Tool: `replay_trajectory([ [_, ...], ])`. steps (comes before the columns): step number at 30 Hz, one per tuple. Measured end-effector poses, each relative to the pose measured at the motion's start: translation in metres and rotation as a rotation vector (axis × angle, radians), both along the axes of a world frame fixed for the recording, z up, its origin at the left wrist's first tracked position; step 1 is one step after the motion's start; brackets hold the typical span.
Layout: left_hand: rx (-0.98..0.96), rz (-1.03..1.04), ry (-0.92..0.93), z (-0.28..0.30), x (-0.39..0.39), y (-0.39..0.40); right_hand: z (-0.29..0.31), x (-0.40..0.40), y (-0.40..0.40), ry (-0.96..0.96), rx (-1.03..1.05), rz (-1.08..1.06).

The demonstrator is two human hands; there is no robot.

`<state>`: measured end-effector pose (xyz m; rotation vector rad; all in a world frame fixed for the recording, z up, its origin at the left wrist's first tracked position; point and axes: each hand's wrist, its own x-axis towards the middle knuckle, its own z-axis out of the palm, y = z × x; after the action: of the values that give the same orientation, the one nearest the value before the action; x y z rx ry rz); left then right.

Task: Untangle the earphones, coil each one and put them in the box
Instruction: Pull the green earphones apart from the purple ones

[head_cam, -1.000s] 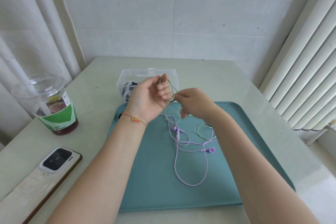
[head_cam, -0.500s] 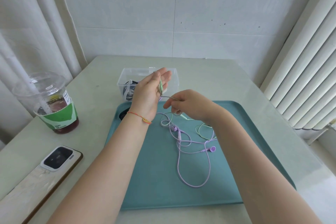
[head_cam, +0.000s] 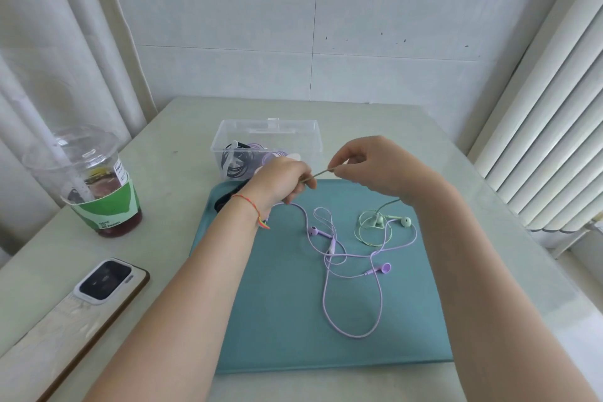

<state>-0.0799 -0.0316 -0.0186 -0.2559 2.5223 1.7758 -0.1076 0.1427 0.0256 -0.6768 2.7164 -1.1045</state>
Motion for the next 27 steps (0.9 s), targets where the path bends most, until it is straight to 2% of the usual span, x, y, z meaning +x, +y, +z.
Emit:
replay_trajectory([
  [3,0.207,-0.108,-0.108,0.003,0.002,0.0,-0.004,-0.005,0.002,0.08,-0.082,-0.044],
  [7,0.608,-0.277,-0.186,0.006,0.004,0.0,-0.014,-0.01,-0.005,0.11,-0.226,-0.122],
  [11,1.077,-0.29,-0.073,0.01,0.007,0.001,-0.02,-0.009,-0.013,0.081,-0.207,-0.078],
  [15,1.32,-0.123,0.108,0.009,0.002,0.001,-0.026,0.001,-0.024,-0.059,-0.033,0.093],
  [17,1.28,-0.023,0.215,0.006,0.0,-0.001,-0.026,0.006,-0.027,-0.137,0.045,0.174],
  [20,1.038,0.092,0.338,0.001,-0.003,-0.003,-0.025,0.009,-0.027,-0.205,0.013,0.178],
  [24,0.5,0.198,0.455,-0.005,-0.004,0.001,-0.016,0.009,-0.022,-0.26,-0.1,0.145],
  [27,0.136,0.171,0.441,-0.006,0.0,0.004,-0.006,0.009,-0.013,-0.196,-0.148,0.085],
])
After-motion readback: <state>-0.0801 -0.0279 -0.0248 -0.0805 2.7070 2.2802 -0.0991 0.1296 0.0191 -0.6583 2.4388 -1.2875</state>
